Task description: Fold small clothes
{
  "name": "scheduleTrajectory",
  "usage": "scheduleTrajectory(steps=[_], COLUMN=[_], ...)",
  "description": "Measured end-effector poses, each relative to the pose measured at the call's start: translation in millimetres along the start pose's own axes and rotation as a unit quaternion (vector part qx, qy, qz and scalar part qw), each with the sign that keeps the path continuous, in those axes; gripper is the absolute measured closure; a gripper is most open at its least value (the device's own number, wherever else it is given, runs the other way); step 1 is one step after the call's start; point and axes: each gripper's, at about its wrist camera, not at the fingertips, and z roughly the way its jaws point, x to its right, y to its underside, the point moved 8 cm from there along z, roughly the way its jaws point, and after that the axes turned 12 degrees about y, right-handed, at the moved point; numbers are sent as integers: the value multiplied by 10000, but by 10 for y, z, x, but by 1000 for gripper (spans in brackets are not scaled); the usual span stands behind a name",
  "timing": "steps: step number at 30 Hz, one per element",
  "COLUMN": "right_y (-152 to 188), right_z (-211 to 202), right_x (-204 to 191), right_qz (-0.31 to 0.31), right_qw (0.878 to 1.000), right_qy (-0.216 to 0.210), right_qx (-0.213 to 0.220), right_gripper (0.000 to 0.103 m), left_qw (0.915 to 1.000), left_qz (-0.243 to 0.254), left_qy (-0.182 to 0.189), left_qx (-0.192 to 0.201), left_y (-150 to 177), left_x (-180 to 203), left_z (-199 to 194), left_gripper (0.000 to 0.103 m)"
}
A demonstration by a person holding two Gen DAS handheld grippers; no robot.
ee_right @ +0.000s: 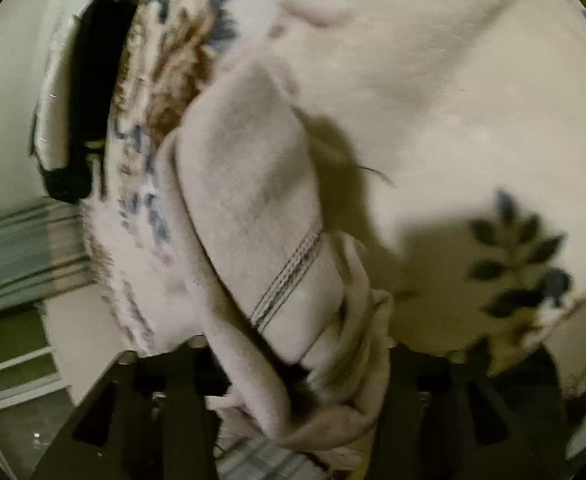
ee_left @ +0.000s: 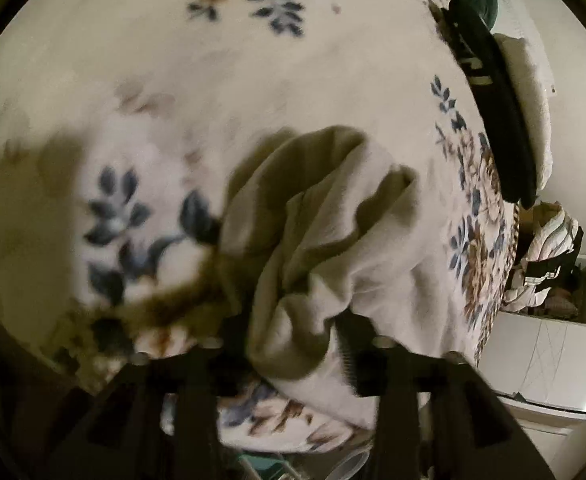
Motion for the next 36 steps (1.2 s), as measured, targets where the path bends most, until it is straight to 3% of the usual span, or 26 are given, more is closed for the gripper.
scheduleTrajectory(steps=[1, 2, 7, 11, 14, 16, 17, 19, 24, 28, 30, 32, 35, 36], right_y=[6, 7, -56, -171, -276, -316, -335, -355, -445, -411, -401, -417, -463, -476], right_z=[-24, -49, -403, -551, -445, -352, -311, -311, -348, -381, -462, -564, -584, -544], right_x=[32, 66, 186, -17, -187, -273, -318, -316, -139, -185, -241, -324, -439, -460], right_qz=[-95, -167, -632, -1174, -1442, -1540, -1623, -1617, -1159, -1290, -1314, -1360, -1508, -1544], right_qw=[9999, 9995, 9914, 9828, 9806, 9809, 9797, 9791, 9854, 9847, 9848, 9842, 9819, 9818], right_qy=[118, 281, 991, 1049, 955, 867, 838, 851, 922, 930, 832, 649, 530, 564], right_qx=[25, 49, 580, 965, 923, 816, 822, 894, 833, 714, 771, 927, 1018, 956], right_gripper=[48, 44, 43, 43, 43, 44, 51, 75, 75, 75, 73, 52, 47, 47], left_qw=[9999, 9997, 9940, 9825, 9749, 9646, 9627, 9667, 9861, 9918, 9905, 9866, 9766, 9709], left_qz=[63, 167, 1046, 1817, 2168, 2507, 2578, 2405, 1347, 1108, 1313, 1615, 2039, 2174], left_qy=[-93, -139, -318, -417, -476, -737, -754, -856, -960, -614, -400, -191, -177, -388], left_qx=[-64, -118, 9, 30, -198, -341, -334, -170, 157, 192, 94, -135, -659, -925], left_y=[25, 46, -30, -232, -356, -391, -415, -545, -809, -761, -707, -650, -556, -522], left_x=[6, 27, 362, 602, 722, 761, 760, 639, 71, 122, 313, 536, 798, 805], left_z=[-45, -108, -332, -176, 131, 287, 302, 196, -197, -382, -342, -206, 173, 359], left_gripper=[45, 44, 38, 37, 37, 39, 39, 39, 39, 39, 39, 39, 38, 39])
